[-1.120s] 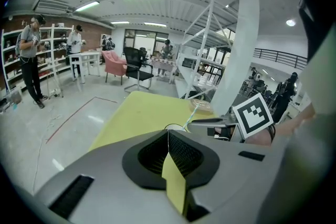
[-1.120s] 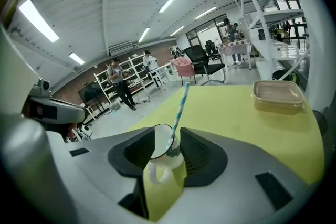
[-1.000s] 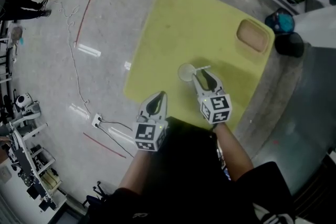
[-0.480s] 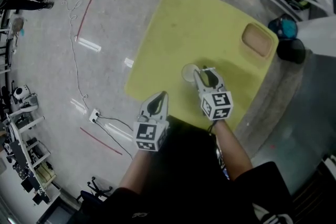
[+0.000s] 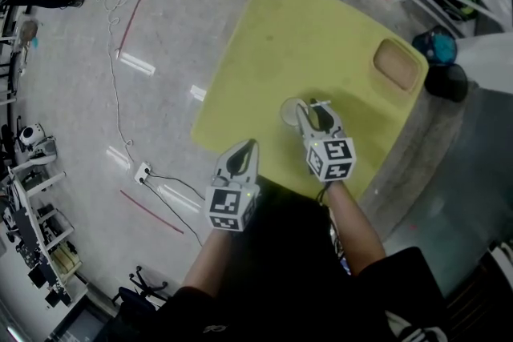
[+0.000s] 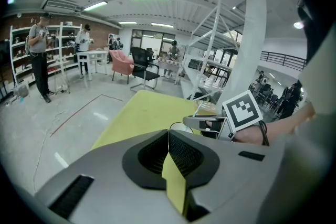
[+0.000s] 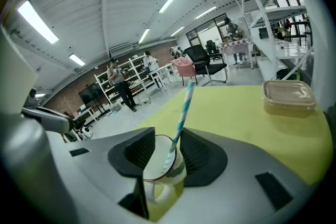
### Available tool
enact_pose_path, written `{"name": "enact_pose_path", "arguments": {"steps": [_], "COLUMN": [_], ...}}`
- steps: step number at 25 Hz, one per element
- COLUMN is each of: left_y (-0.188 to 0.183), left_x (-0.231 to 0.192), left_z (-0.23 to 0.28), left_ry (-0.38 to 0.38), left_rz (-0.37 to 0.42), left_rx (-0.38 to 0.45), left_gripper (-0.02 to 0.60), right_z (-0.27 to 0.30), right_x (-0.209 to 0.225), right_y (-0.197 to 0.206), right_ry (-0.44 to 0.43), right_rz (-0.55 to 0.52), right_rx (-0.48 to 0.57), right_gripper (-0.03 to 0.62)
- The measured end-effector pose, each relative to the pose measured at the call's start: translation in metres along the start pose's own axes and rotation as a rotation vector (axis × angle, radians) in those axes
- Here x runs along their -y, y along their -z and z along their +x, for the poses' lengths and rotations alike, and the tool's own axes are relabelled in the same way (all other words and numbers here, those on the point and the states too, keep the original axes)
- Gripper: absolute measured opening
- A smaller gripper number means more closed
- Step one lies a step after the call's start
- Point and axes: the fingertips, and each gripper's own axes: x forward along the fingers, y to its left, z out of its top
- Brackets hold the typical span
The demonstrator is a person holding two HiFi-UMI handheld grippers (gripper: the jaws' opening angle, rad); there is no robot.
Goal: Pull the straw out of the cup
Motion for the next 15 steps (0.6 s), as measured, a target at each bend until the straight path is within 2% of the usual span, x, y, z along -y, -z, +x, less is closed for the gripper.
{"name": "enact_pose_path", "arguments": {"steps": [10, 15], "left_y": [0.002, 0.003], "left_x": [-0.008, -0.009], "left_z": [-0.006, -0.01], "left_ry": [-0.023, -0.028], "left_rz": [-0.015, -0.017], "left_rx": [0.007, 0.012], "left_gripper": [0.044, 0.044], "right_z": [0.008, 0.007], "right_x": [-0.006, -0.012], "right_y": [-0.004, -0.005], "right_ry": [-0.018, -0.024], "right_rz": [-0.021, -0.032], "right_rx": [-0.013, -0.012], "right_gripper": [0.156, 0.123]}}
